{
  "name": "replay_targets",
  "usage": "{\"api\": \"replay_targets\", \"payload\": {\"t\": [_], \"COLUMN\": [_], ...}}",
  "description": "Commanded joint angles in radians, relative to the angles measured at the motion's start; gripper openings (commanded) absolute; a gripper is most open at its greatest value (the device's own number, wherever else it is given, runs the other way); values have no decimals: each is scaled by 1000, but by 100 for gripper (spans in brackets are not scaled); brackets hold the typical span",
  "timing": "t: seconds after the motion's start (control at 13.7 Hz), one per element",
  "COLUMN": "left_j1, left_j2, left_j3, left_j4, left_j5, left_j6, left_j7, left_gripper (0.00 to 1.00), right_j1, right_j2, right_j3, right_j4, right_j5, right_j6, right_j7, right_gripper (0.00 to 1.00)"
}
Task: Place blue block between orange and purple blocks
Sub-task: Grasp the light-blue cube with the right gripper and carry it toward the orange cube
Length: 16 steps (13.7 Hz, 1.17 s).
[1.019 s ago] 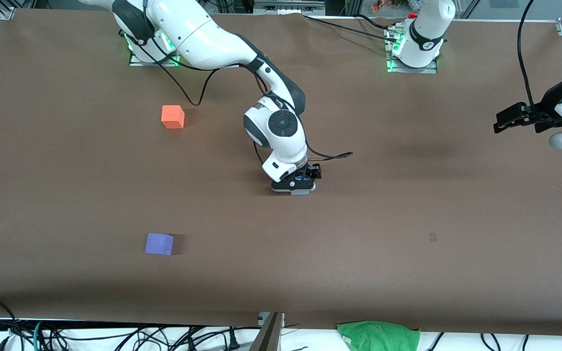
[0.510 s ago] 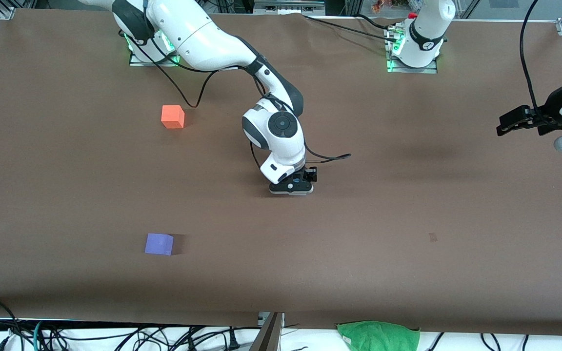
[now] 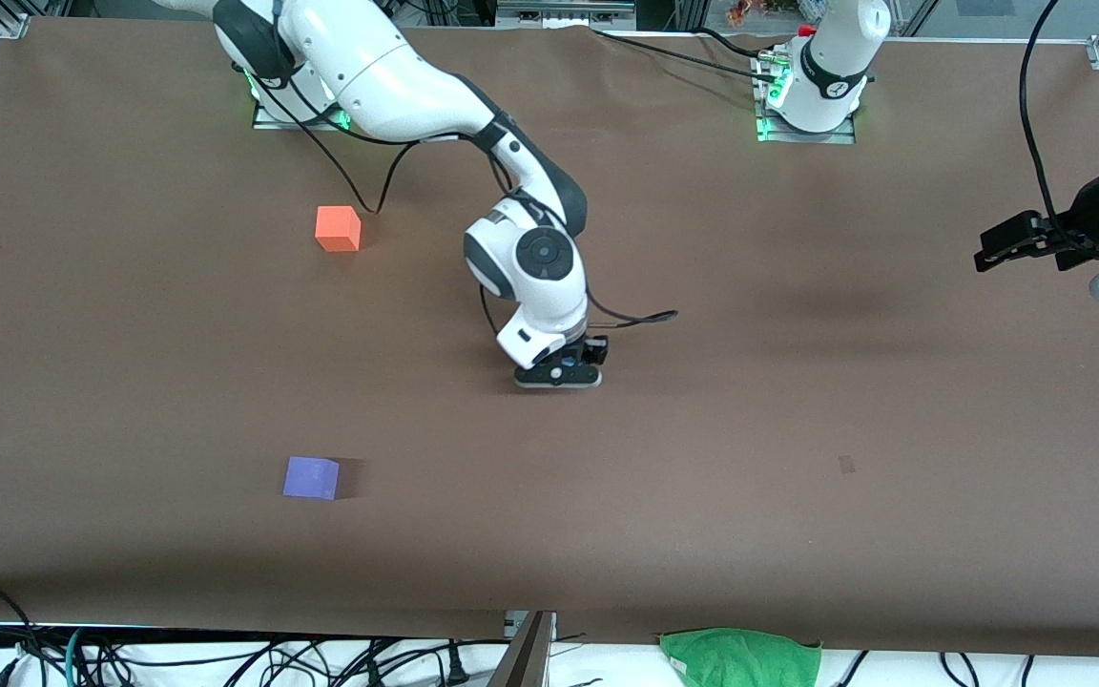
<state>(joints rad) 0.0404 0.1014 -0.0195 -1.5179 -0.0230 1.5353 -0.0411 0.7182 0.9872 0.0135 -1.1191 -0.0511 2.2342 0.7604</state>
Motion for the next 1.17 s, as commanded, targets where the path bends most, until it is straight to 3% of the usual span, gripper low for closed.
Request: {"api": "replay_targets", "payload": {"t": [0.0, 0.29, 0.51, 0.66, 0.8, 1.09], "left_j1": [-1, 3, 3, 4, 4, 4], "left_j2": [23, 24, 31, 31, 31, 31], "left_j3": [6, 7, 6, 7, 7, 9], "left_j4": [48, 48, 51, 51, 51, 51], "left_j5": [-28, -28, -28, -28, -28, -28], "left_j6": [-12, -14, -14, -14, -14, -15], "left_j7": [21, 23, 23, 23, 23, 23], "left_gripper": [100, 100, 100, 100, 100, 100], "right_j1": [-104, -264, -328, -330, -330, -352], "right_j2": [-100, -330, -511, -576, -630, -644], "right_j3": [19, 13, -12, -62, -87, -119], "right_j4": [-36, -362, -710, -867, -965, -1010], "right_j5": [33, 40, 40, 40, 42, 80], "right_j6": [-144, -143, 58, 152, 182, 196], "right_j7": [-133, -324, -377, -438, -464, -550], "right_gripper": [40, 40, 40, 40, 40, 44]}}
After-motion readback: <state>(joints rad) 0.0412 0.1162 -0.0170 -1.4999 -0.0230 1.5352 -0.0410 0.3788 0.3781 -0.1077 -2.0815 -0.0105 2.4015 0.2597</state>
